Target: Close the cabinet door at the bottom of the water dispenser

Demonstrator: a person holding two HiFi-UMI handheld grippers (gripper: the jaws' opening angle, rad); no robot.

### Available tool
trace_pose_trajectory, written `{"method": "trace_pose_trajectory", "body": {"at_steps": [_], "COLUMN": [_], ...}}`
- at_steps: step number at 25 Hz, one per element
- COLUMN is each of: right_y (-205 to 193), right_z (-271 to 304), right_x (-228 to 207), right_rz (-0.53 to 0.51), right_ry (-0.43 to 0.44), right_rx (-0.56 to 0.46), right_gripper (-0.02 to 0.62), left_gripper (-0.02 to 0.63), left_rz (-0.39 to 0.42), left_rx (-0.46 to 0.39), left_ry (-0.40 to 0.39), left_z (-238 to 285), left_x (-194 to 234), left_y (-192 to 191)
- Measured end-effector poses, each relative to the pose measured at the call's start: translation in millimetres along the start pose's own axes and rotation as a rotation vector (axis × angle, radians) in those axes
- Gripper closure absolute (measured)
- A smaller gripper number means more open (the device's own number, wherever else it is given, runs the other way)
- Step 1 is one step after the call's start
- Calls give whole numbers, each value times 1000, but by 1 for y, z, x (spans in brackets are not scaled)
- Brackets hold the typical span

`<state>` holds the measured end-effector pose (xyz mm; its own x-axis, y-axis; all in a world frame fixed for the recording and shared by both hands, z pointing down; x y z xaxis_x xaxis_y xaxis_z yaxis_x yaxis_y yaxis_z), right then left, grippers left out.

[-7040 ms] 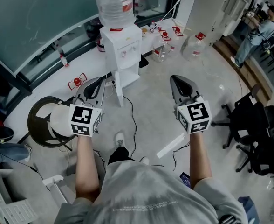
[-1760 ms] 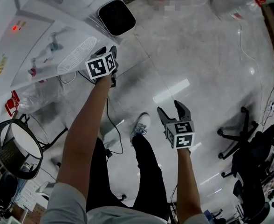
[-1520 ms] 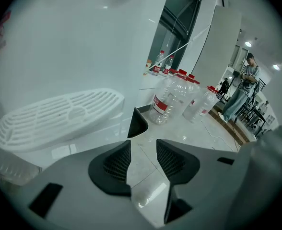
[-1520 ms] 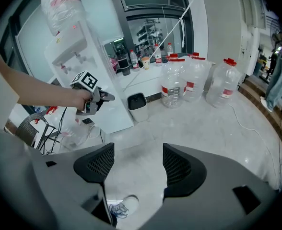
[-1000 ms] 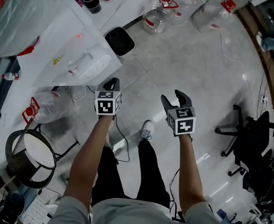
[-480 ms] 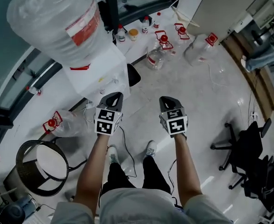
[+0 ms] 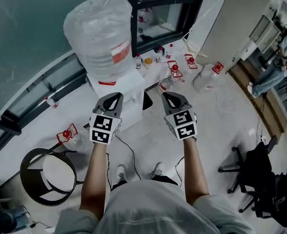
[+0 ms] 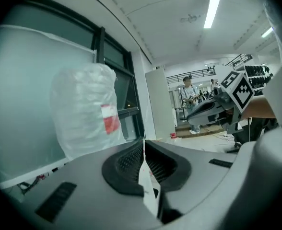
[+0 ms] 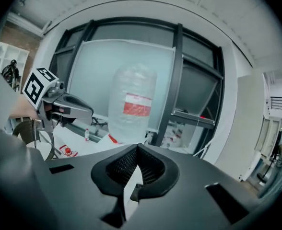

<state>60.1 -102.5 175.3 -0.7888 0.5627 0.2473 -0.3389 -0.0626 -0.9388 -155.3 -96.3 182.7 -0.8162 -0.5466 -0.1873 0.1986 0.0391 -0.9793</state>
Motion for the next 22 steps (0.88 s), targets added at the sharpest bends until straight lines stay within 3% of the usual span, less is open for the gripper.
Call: {"method": "trace_pose_trajectory", "body": {"at_steps": [9,18,22], "right_y": [86,131,135], "right_z": [-41,-54,-58], "right_x": [21,33,33], "right_rz": [-126,-190,-195], "right_ry": [-9,-44,-60], "right_rx": [-176,-286,-294], "right_gripper": [568,568,568], "left_gripper": [578,578,578], "left_rz": [143,249,258], "left_rx": [-150,-217,-243], "left_ry": [30,100,108], "left_z": [-67,-101,-108], "left_x": [15,29,31], "left_y": [87,126,134]}}
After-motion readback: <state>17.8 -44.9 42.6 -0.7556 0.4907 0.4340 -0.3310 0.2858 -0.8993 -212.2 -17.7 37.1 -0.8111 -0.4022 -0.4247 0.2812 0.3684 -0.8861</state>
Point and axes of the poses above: the fingertips, and each gripper's own axes: z forward along the fingers, x to its left, y out of its top, the point moved 6 cm from there along -z, backward along the fingers, and after that the axes turned 8 degrees about -x, right-handed, at the moved point
